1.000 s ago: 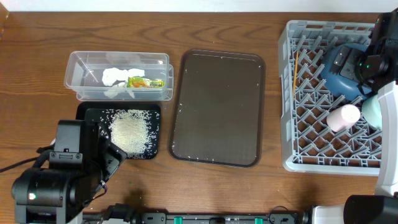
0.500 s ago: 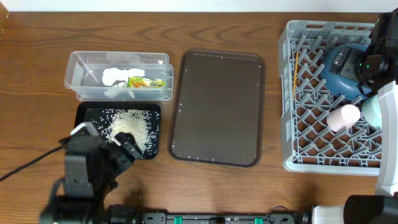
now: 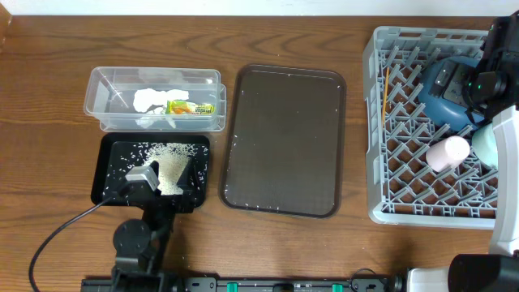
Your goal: Sort waste into correct bins and load items into the dishwasher rack
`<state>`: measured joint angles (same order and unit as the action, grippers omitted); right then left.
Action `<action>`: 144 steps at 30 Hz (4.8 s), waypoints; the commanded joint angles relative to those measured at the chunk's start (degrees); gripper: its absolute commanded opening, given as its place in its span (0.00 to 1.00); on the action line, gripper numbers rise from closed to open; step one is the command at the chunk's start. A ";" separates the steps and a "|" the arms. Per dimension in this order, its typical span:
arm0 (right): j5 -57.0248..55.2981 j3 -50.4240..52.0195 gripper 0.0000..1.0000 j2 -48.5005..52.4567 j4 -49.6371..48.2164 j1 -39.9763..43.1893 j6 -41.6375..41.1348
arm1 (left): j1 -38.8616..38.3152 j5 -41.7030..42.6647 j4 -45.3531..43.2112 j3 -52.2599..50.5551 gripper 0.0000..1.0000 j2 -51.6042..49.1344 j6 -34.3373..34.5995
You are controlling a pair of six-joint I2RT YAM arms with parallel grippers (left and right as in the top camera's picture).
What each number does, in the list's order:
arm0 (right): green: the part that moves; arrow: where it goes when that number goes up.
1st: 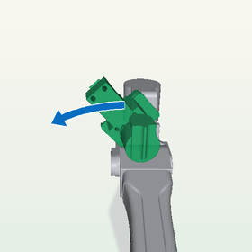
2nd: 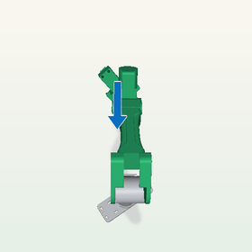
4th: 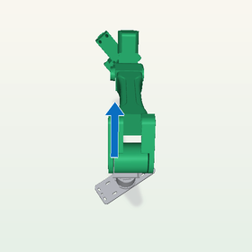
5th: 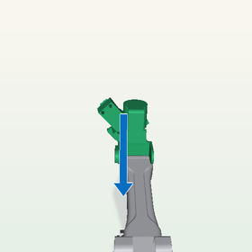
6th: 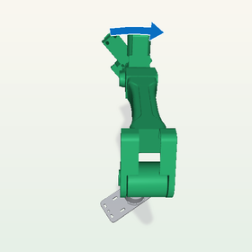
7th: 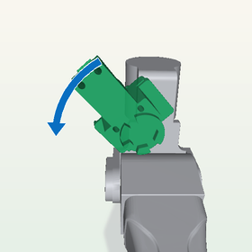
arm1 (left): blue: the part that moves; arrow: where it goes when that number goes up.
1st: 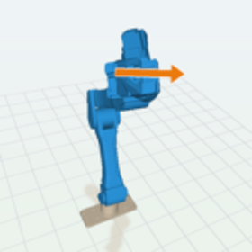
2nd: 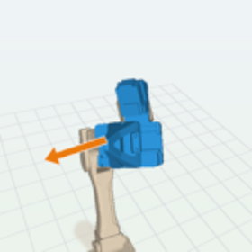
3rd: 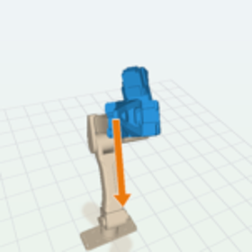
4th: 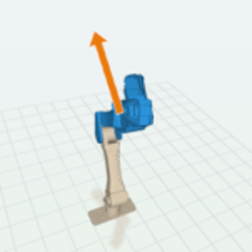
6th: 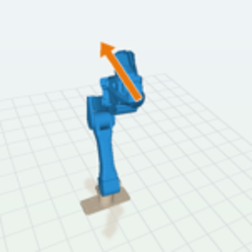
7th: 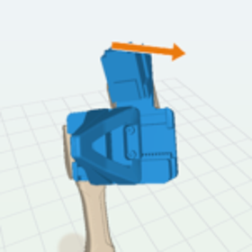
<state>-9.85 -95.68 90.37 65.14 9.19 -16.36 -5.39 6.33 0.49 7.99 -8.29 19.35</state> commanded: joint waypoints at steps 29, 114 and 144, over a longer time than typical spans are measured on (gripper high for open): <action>-0.20 -0.15 0.99 0.07 0.04 0.26 -0.79 | 6.93 1.81 2.91 -7.76 0.93 8.04 -17.64; 15.37 95.38 0.99 -88.83 -68.30 -5.90 3.48 | 6.93 1.81 2.91 -7.76 0.94 8.00 -17.64; 10.93 95.36 0.99 -90.03 -60.89 -5.84 9.38 | 6.93 1.81 2.91 -7.76 0.93 8.00 -17.62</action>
<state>1.69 -0.40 0.71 3.99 4.78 -8.01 1.34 7.31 1.48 1.21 -0.69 2.68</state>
